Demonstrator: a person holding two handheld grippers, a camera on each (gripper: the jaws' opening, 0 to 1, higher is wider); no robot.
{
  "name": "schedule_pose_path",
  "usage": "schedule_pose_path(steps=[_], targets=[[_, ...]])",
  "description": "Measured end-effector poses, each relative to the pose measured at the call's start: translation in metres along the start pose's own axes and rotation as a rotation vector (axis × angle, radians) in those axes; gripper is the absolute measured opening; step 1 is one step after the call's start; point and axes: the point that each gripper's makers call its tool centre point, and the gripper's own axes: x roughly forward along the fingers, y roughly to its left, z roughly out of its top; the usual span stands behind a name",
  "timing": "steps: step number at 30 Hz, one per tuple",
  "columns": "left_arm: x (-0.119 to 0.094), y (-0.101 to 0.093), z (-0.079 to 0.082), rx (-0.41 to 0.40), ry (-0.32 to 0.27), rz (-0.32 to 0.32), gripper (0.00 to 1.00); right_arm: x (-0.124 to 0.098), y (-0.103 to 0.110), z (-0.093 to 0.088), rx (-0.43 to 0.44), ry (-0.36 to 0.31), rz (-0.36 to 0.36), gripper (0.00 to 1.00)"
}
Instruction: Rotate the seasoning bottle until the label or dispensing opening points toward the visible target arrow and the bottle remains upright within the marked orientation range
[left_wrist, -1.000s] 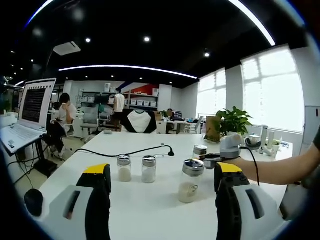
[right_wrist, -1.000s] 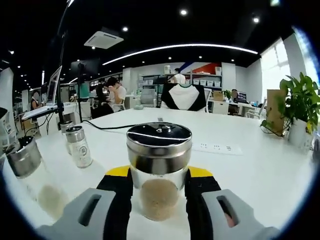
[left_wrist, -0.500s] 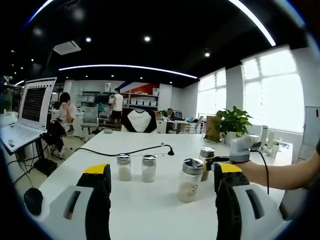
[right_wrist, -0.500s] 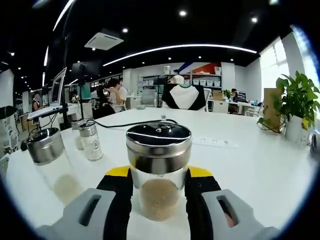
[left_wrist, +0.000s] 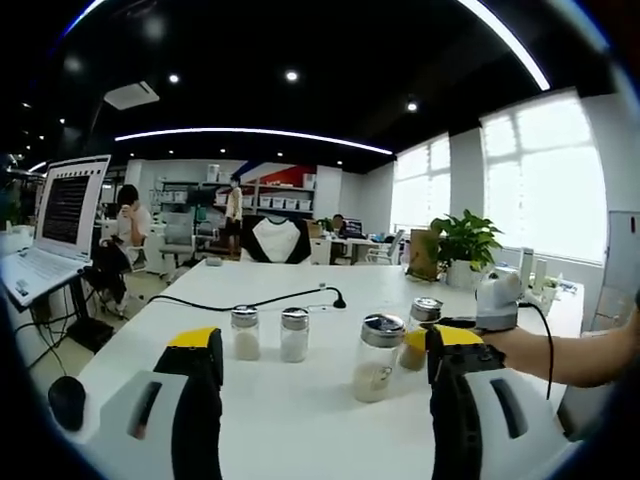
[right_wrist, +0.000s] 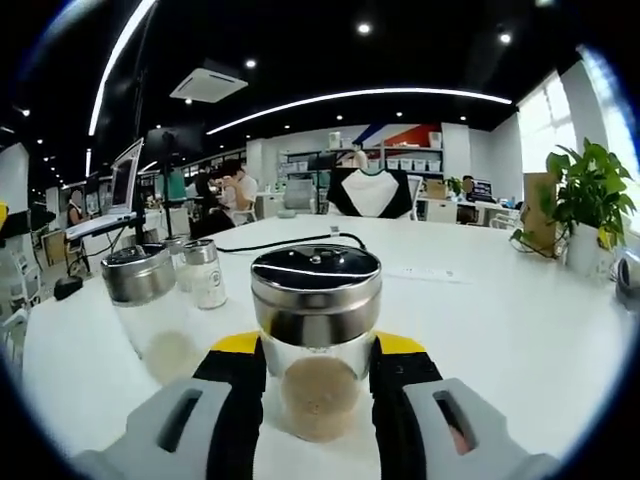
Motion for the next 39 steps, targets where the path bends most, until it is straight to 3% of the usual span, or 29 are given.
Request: schedule_pose_path(steps=[16, 39], targets=[[0.003, -0.005, -0.005, 0.0, 0.01, -0.011, 0.89, -0.022, 0.026, -0.01, 0.001, 0.007, 0.021, 0.39], [0.013, -0.005, -0.006, -0.004, 0.026, -0.03, 0.89, -0.022, 0.02, -0.01, -0.003, 0.009, 0.048, 0.39]])
